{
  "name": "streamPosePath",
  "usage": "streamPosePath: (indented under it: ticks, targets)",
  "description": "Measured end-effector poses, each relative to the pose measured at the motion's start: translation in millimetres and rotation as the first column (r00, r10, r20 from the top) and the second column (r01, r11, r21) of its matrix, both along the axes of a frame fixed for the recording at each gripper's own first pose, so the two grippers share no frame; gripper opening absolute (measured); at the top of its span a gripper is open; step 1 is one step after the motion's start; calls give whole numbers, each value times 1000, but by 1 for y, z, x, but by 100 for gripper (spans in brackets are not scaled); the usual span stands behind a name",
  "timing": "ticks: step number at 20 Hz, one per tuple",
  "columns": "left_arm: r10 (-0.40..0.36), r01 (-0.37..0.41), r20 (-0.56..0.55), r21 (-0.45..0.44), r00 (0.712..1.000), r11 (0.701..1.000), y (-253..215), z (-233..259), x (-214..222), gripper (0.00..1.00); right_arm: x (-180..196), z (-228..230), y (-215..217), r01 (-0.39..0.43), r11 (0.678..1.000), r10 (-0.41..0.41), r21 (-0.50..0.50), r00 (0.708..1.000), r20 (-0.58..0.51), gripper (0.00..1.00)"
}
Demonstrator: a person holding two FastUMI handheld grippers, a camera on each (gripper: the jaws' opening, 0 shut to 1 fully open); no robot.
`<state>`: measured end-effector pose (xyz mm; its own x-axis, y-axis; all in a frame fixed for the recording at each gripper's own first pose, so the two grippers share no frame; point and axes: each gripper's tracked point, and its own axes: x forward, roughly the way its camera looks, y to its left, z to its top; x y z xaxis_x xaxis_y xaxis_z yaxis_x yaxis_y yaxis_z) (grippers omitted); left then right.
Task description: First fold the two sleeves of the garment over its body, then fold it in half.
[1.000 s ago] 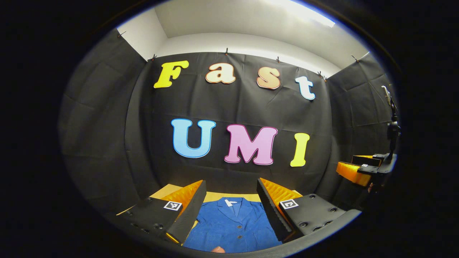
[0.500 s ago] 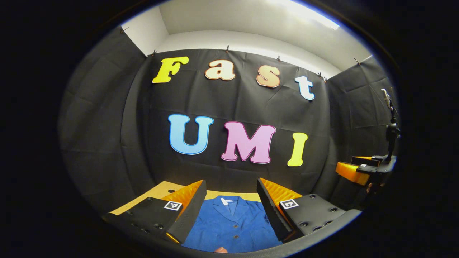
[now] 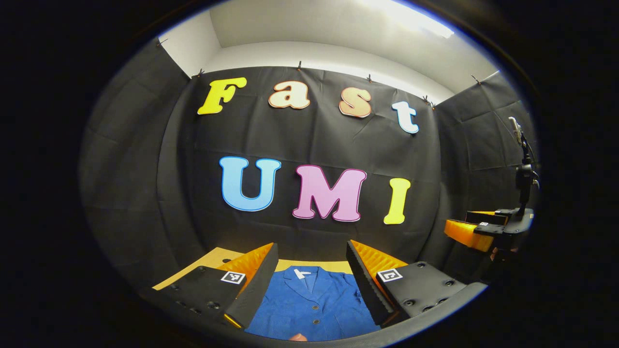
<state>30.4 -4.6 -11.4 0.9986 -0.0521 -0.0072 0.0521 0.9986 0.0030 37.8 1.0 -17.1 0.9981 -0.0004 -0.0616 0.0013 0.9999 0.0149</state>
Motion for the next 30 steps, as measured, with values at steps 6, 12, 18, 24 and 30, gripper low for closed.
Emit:
streamPosePath:
  ticks: [6,12,18,24,30]
  targets:
    - [-24,24,-25,-24,999,999,-4,-9,5,81,-5,-40,-3,-10,1000,10,13,999,-34,100]
    - [-18,18,-23,-10,1000,1000,7,-16,5,79,-12,-73,-22,30,999,-29,13,995,-94,99]
    - [-5,5,-38,-23,999,1000,7,-25,10,79,0,-122,-82,98,993,-86,60,979,-185,96]
    - [-17,17,-61,3,998,1000,-16,-31,31,80,26,-237,-168,232,967,-174,110,908,-381,99]
    - [29,-21,-102,78,994,997,-46,-35,80,81,74,-363,-249,375,919,-251,118,790,-559,95]
